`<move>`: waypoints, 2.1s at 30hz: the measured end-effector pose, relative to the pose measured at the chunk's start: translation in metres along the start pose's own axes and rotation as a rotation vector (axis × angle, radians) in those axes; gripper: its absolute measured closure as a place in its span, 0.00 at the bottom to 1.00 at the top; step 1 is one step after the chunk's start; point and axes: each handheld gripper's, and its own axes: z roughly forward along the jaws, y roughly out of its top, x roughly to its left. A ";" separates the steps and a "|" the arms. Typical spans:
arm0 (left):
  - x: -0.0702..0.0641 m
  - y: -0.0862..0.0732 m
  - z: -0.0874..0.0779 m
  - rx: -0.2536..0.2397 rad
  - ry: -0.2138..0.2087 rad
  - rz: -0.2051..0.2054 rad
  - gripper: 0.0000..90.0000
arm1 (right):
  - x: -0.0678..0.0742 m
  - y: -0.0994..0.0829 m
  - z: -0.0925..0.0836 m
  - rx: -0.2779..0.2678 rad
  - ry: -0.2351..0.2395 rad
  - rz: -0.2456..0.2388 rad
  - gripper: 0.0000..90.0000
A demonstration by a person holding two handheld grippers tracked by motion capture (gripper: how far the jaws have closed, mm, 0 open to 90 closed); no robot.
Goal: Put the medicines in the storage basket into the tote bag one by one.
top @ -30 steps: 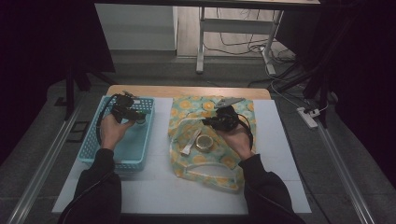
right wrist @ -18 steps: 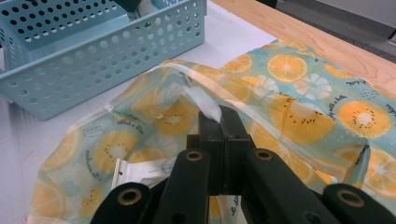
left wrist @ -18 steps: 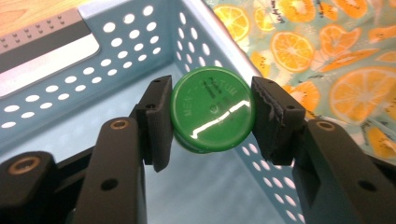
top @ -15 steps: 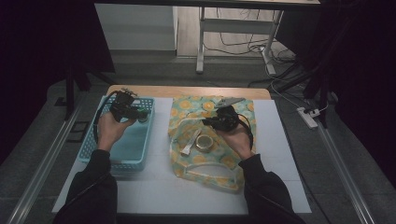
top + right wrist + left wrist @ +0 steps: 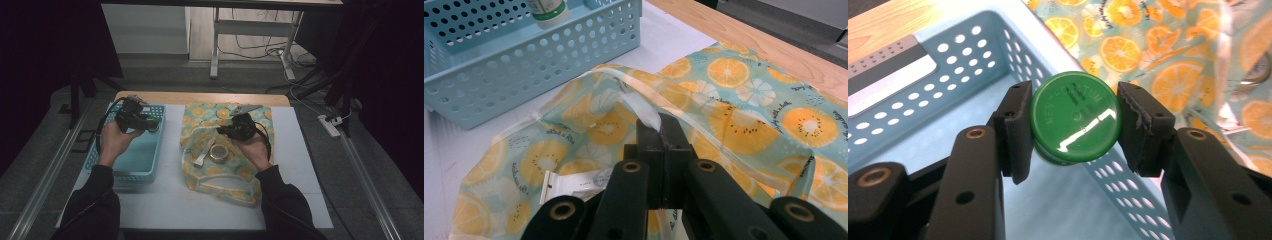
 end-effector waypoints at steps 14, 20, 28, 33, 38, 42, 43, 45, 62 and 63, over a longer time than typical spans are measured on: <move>-0.016 0.008 -0.017 -0.044 -0.055 0.016 0.58 | 0.000 0.000 0.000 0.002 0.000 -0.002 1.00; -0.032 0.015 -0.017 -0.045 -0.086 0.052 0.58 | 0.001 0.000 0.000 0.000 -0.001 -0.003 1.00; -0.056 0.019 -0.005 -0.047 -0.149 0.093 0.58 | 0.000 0.001 -0.002 -0.006 -0.007 -0.003 1.00; -0.072 0.024 0.003 -0.042 -0.189 0.129 0.58 | 0.000 0.001 -0.002 -0.007 -0.009 -0.005 1.00; -0.089 0.029 0.011 -0.038 -0.215 0.165 0.58 | 0.000 0.001 -0.002 -0.008 -0.010 -0.005 1.00; -0.101 0.032 0.019 -0.032 -0.231 0.184 0.58 | 0.001 0.001 -0.002 -0.009 -0.010 -0.006 1.00; -0.103 0.033 0.022 -0.028 -0.234 0.190 0.58 | 0.001 0.001 -0.002 -0.009 -0.010 -0.006 1.00; -0.108 0.034 0.026 -0.023 -0.240 0.200 0.58 | 0.001 0.001 -0.002 -0.010 -0.010 -0.007 1.00; -0.139 0.050 0.066 0.006 -0.269 0.262 0.58 | 0.000 0.001 -0.001 -0.013 -0.014 -0.004 1.00; -0.141 0.050 0.069 0.009 -0.265 0.264 0.58 | 0.000 0.001 -0.001 -0.013 -0.016 -0.005 1.00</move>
